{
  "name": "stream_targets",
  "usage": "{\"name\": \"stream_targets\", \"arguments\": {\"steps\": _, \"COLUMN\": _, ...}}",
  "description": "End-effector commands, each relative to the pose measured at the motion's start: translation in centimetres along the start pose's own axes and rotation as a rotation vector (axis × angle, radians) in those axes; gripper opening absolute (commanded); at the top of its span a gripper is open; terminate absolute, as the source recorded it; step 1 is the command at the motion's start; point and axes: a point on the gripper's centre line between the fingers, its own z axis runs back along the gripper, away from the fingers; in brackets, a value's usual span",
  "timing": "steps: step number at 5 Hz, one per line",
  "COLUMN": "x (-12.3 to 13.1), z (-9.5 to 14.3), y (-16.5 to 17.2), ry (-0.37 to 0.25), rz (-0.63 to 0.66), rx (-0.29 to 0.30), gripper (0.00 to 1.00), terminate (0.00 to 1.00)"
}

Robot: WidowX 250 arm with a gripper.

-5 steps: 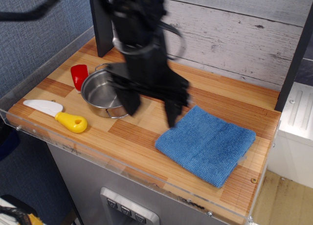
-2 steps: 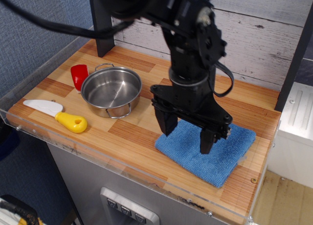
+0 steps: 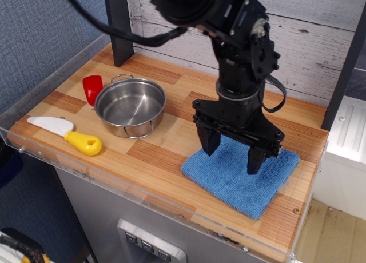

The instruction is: Move the blue cloth upper middle of table.

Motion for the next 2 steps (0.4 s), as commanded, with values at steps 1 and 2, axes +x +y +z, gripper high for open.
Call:
{"name": "stream_targets", "arguments": {"steps": 1, "x": 0.5, "z": -1.1, "y": 0.6, "ry": -0.042, "rz": 0.006, "rx": 0.028, "gripper": 1.00, "terminate": 0.00}}
{"name": "stream_targets", "arguments": {"steps": 2, "x": -0.1, "z": -2.7, "y": 1.0, "ry": -0.015, "rz": 0.005, "rx": 0.042, "gripper": 1.00, "terminate": 0.00}}
